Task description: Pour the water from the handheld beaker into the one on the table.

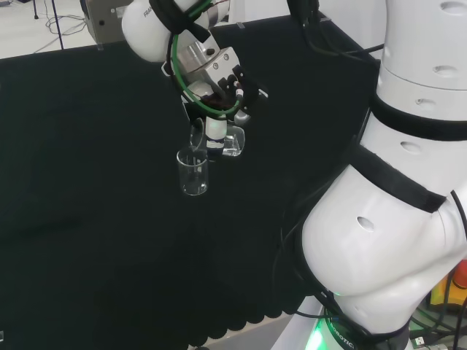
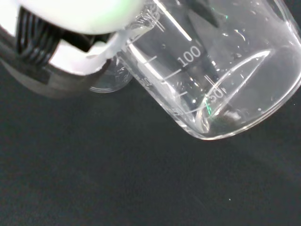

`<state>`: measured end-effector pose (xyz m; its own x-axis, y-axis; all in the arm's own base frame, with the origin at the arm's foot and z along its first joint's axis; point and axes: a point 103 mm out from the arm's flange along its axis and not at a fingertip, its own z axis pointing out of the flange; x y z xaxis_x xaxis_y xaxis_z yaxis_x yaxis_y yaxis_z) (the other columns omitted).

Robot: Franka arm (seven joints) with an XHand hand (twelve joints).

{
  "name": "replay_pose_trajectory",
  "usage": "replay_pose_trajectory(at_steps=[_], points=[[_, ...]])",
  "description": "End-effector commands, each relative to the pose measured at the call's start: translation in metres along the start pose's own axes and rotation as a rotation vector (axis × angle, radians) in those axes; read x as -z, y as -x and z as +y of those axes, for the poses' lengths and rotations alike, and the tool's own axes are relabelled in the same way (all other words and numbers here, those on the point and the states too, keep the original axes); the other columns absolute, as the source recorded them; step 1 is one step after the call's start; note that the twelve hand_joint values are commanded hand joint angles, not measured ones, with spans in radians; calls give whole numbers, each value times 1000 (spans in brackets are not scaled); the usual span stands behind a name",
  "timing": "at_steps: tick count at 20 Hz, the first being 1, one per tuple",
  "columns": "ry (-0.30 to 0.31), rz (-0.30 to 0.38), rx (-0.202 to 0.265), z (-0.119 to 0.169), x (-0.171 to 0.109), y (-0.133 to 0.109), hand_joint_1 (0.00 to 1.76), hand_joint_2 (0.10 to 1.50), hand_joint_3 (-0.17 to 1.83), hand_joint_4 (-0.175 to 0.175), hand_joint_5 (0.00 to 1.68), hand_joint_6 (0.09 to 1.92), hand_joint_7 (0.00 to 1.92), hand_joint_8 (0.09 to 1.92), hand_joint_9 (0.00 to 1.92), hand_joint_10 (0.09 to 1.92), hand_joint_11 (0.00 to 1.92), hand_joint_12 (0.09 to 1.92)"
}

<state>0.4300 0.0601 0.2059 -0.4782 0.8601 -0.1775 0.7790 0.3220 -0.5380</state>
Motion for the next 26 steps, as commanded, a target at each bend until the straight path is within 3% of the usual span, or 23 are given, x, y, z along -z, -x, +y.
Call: replay_pose_trajectory(at_steps=[1, 13, 26], points=[[-38, -38, -8, 3, 3, -5, 1177, 609, 742, -15, 1292, 678, 1603, 473, 1730, 113, 1419, 668], [-78, -130, -46, 8, 7, -11, 1177, 609, 744, -17, 1291, 681, 1601, 484, 1730, 118, 1416, 668], [-111, -187, -84, 13, 13, -10, 1177, 609, 746, -19, 1288, 686, 1599, 494, 1729, 123, 1415, 669]])
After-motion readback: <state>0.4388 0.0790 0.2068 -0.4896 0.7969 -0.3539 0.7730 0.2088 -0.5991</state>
